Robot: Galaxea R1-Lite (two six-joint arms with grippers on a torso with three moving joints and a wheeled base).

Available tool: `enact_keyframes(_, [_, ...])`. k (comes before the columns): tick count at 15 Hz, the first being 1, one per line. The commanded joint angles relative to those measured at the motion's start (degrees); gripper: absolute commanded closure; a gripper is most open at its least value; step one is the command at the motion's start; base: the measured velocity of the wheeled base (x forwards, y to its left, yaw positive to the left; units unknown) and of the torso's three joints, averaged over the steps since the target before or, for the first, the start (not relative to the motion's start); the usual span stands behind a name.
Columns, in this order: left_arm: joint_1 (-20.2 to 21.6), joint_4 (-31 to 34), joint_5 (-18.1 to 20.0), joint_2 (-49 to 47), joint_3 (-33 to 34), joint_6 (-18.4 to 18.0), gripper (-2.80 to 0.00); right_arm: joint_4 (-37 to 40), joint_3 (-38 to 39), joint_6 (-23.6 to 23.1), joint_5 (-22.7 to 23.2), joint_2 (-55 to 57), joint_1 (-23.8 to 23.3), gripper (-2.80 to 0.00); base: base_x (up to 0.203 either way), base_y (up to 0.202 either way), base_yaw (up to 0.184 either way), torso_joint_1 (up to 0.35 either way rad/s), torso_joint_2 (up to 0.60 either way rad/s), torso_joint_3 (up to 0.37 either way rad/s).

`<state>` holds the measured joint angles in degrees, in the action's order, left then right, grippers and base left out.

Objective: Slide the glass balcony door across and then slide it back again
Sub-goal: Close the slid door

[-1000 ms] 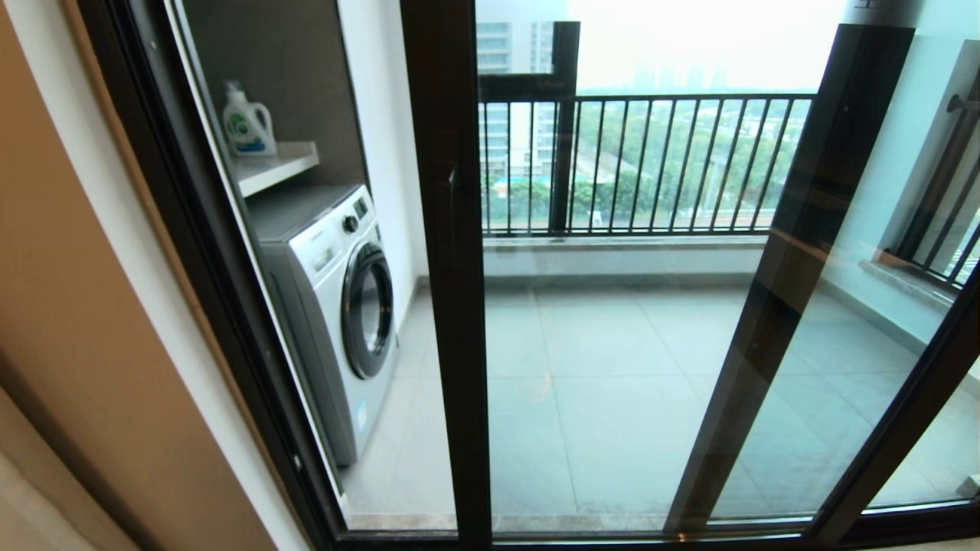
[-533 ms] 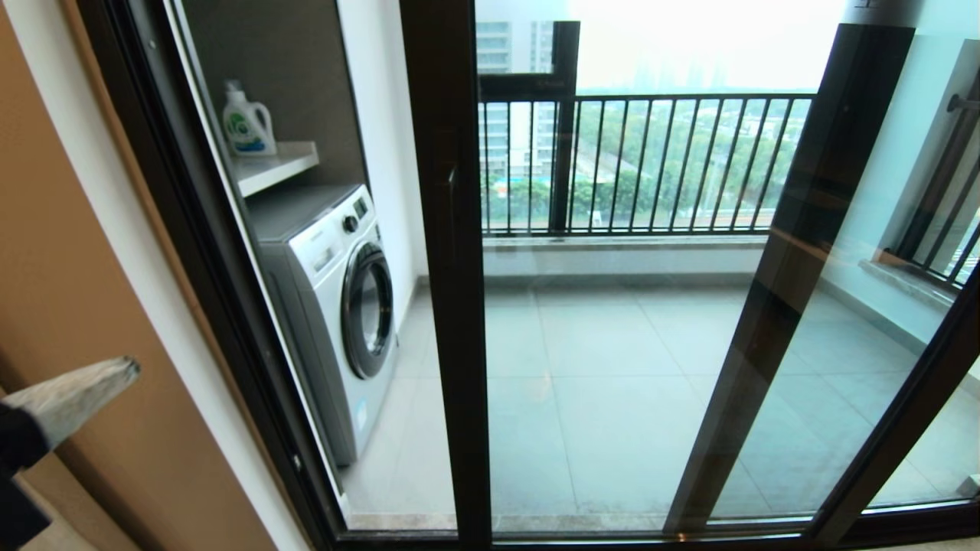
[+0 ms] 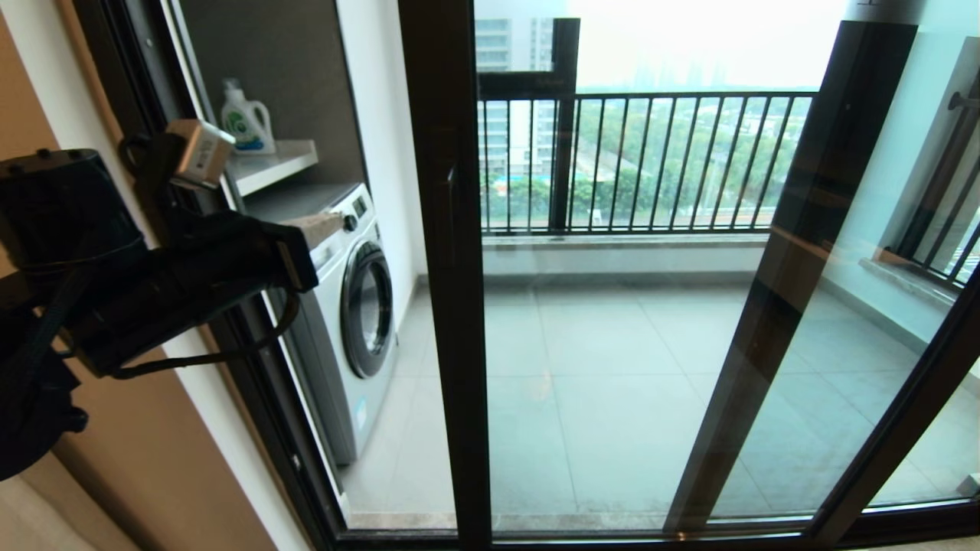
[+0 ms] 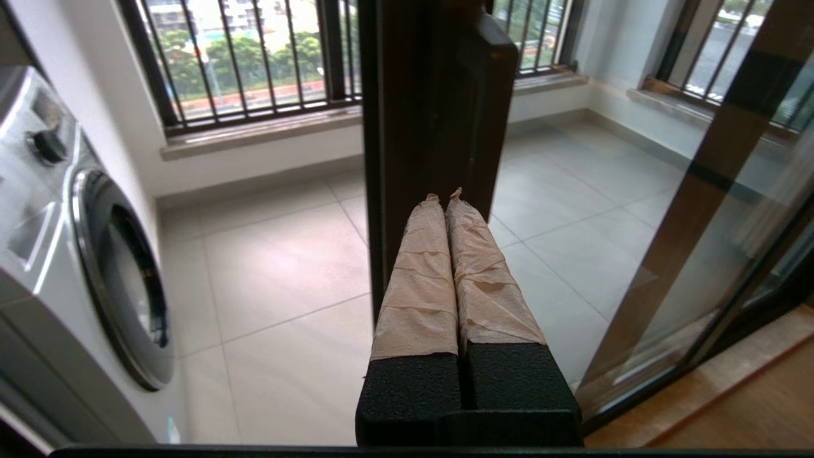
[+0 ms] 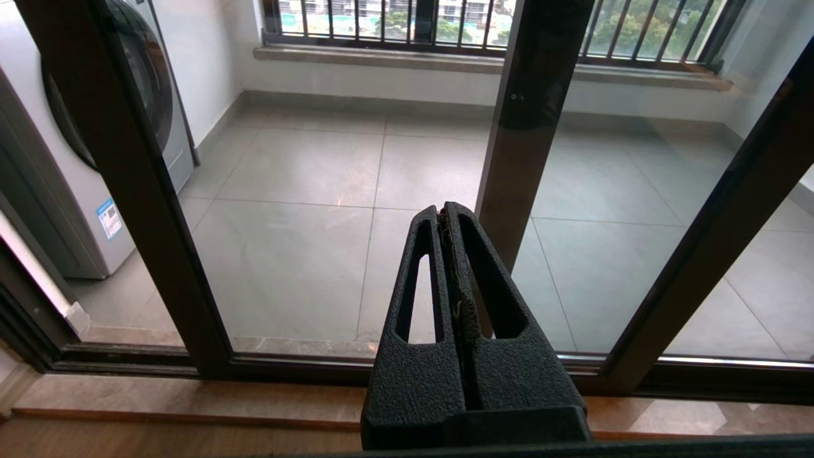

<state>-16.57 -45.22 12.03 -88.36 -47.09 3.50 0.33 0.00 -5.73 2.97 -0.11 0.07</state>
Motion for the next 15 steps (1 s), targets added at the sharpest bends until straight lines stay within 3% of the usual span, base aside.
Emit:
enact_keyframes(1, [-3.25,0.32,-1.26,-4.14,-2.97,0.26,0.00,0.02,0.09,-0.07,0.01,0.11,0.01,0.00,0.000,0.000,0.000,0.000,0.00,0.000])
enact_keyframes(3, [-6.49,0.53,-4.17,-8.13,-7.26,0.58,0.00,0.02,0.09,-0.07,0.01,0.11,0.01,0.00,0.000,0.000,0.000,0.000,0.00,0.000])
enact_keyframes(6, [-10.09,0.88,-5.41,-10.78,-12.97,2.29,0.00,0.02,0.09,-0.07,0.01,0.11,0.01,0.00,0.000,0.000,0.000,0.000,0.00,0.000])
enact_keyframes(10, [-15.16,0.98,-11.74,-16.74,-19.95,2.82,0.00,0.02,0.09,-0.07,0.01,0.11,0.01,0.00,0.000,0.000,0.000,0.000,0.00,0.000])
enact_keyframes(13, [-17.18,1.22,-12.63,-19.23,-22.53,2.83,0.00,0.02,0.09,-0.07,0.01,0.11,0.01,0.00,0.000,0.000,0.000,0.000,0.00,0.000])
enact_keyframes(15, [-18.50,1.12,-16.03,-22.29,-26.30,2.75,0.00,0.02,0.09,-0.07,0.01,0.11,0.01,0.00,0.000,0.000,0.000,0.000,0.00,0.000])
